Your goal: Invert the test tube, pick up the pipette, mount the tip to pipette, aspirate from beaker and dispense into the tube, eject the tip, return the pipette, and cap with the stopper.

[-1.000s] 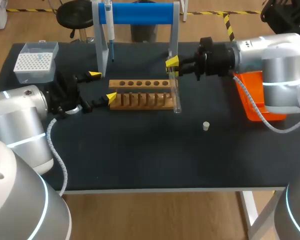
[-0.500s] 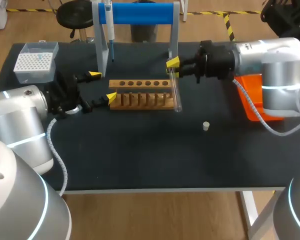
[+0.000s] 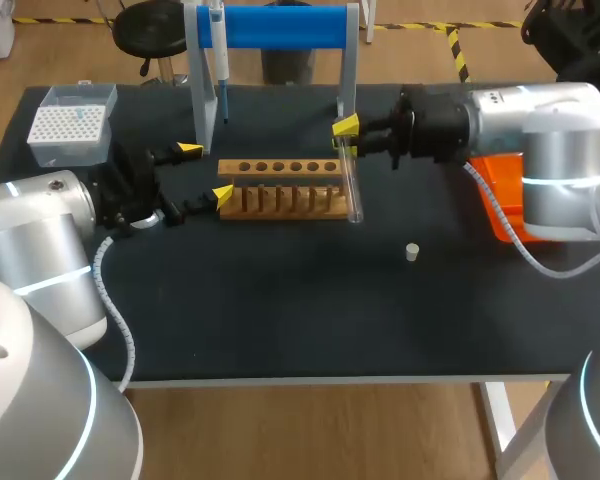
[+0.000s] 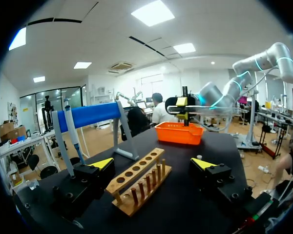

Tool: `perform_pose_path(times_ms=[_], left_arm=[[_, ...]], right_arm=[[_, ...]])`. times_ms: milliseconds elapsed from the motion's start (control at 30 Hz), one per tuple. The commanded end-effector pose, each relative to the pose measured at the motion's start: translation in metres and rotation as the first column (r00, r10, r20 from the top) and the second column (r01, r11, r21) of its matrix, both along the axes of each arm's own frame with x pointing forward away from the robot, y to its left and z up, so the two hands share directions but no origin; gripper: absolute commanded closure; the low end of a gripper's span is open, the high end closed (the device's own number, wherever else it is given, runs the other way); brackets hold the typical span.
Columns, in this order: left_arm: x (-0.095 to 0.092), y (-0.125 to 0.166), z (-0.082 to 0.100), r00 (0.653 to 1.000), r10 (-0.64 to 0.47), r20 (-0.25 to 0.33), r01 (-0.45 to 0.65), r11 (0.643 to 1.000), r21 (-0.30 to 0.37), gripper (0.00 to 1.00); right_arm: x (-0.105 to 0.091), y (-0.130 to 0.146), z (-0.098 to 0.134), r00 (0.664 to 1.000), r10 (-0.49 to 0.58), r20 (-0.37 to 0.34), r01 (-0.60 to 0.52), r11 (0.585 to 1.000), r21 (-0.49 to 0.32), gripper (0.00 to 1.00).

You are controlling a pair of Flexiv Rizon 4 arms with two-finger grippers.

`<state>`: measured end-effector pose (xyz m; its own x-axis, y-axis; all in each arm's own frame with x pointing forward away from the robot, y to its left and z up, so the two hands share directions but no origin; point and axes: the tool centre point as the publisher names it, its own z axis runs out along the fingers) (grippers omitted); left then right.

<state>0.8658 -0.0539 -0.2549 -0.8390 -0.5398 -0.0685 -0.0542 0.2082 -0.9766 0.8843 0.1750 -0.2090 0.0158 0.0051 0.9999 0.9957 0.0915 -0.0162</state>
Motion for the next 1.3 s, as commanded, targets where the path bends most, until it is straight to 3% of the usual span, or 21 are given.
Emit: perform_pose_path(times_ms=[33, 800, 933, 1033, 1133, 1200, 1267, 1300], left_arm=[[-0.001, -0.001, -0.001, 1.0, 0.003, 0.002, -0.003, 1.0, 0.0, 0.0], [-0.001, -0.001, -0.001, 1.0, 0.003, 0.002, -0.003, 1.0, 0.0, 0.0], [0.0, -0.007, 0.006, 0.961, -0.087, 0.262, 0.08, 0.996, 0.035, 0.0], [-0.002, -0.01, 0.009, 0.915, -0.169, 0.367, 0.14, 0.985, 0.103, 0.0], [-0.007, -0.012, 0.017, 0.821, -0.268, 0.504, 0.185, 0.96, 0.209, 0.0], [-0.014, -0.013, 0.023, 0.712, -0.335, 0.617, 0.183, 0.937, 0.298, 0.0], [-0.016, -0.013, 0.03, 0.682, -0.346, 0.644, 0.169, 0.932, 0.321, 0.0], [-0.014, -0.012, 0.033, 0.709, -0.327, 0.625, 0.138, 0.933, 0.332, 0.0]], right_arm=[[0.0, -0.001, 0.0, 1.0, 0.002, -0.001, -0.002, 1.0, 0.0, 1.0], [0.0, -0.002, -0.001, 1.0, -0.012, -0.004, 0.012, 1.0, -0.008, 1.0], [0.0, -0.002, -0.001, 1.0, -0.012, -0.004, 0.012, 1.0, -0.008, 1.0], [0.0, -0.002, -0.001, 1.0, -0.012, -0.004, 0.012, 1.0, -0.008, 1.0], [0.0, -0.002, -0.001, 1.0, -0.012, -0.004, 0.012, 1.0, -0.008, 1.0], [0.0, -0.002, -0.001, 1.0, -0.012, -0.004, 0.012, 1.0, -0.008, 1.0], [0.0, -0.002, -0.001, 1.0, -0.012, -0.004, 0.012, 1.0, -0.008, 1.0], [0.0, -0.002, -0.001, 1.0, -0.012, -0.004, 0.012, 1.0, -0.008, 1.0]])
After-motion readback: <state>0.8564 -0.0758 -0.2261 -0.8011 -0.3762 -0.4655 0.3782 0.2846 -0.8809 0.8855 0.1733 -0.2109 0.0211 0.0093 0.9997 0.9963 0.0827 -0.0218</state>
